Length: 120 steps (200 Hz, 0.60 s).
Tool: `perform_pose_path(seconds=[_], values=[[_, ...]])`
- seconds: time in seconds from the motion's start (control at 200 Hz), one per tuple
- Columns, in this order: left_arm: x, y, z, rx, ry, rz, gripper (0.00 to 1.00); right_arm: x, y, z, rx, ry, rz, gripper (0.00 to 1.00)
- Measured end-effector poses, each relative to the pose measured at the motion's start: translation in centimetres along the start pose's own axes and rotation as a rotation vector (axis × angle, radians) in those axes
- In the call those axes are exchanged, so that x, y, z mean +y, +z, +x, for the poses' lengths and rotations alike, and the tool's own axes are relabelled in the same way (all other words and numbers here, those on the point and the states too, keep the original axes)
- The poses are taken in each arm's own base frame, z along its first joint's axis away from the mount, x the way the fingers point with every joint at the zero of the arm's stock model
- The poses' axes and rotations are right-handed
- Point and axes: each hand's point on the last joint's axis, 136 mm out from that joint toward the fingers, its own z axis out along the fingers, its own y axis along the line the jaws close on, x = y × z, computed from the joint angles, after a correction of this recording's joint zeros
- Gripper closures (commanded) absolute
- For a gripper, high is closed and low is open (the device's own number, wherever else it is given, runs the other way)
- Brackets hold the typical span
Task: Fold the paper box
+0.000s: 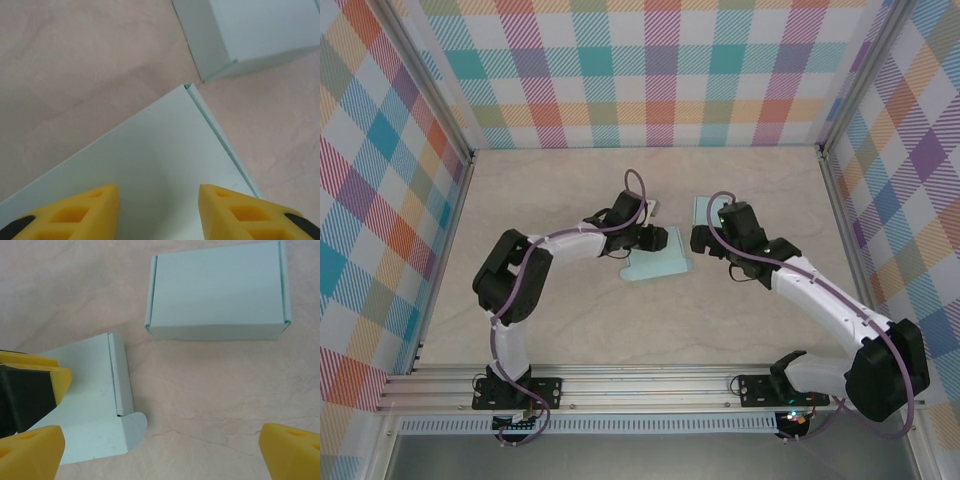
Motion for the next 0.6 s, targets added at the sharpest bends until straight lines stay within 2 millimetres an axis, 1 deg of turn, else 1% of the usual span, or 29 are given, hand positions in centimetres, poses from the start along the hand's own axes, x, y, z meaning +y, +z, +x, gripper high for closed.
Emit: perform_pose_path(seconds=[0.045, 0.09, 0.155, 0.22, 0.29, 0.35, 0.39, 0.455, 0.6], values=[[-0.2, -0.9, 0.3, 0.004, -0.005, -0.004, 0.45, 0.1, 0.0, 0.4, 0.016, -0.002, -0.009, 0.02], [-0.3, -2.0, 0.2, -0.008, -0.011, -0.013, 0.40, 0.3, -0.1, 0.7, 0.029, -0.003, -0.022, 0.02], [-0.5, -4.0, -0.7, -0.048, -0.019, -0.033, 0.34, 0.5, -0.4, 1.2, 0.045, -0.002, -0.050, 0.01], [-0.5, -6.5, -2.1, -0.112, -0.029, -0.068, 0.30, 0.8, -0.8, 1.7, 0.057, -0.001, -0.081, 0.00], [-0.2, -8.9, -3.4, -0.180, -0.045, -0.117, 0.28, 1.3, -1.0, 2.1, 0.072, 0.003, -0.115, 0.00], [0.6, -10.3, -3.8, -0.222, -0.062, -0.169, 0.27, 1.6, -1.1, 2.3, 0.084, 0.008, -0.132, 0.00], [1.3, -10.8, -3.6, -0.235, -0.074, -0.202, 0.27, 1.7, -1.0, 2.5, 0.093, 0.010, -0.141, 0.00], [2.5, -10.5, -2.6, -0.220, -0.090, -0.254, 0.27, 2.0, -0.6, 2.7, 0.109, 0.020, -0.152, 0.00], [4.7, -8.3, 0.2, -0.125, -0.104, -0.337, 0.32, 2.1, 1.7, 3.5, 0.170, 0.051, -0.155, 0.00]])
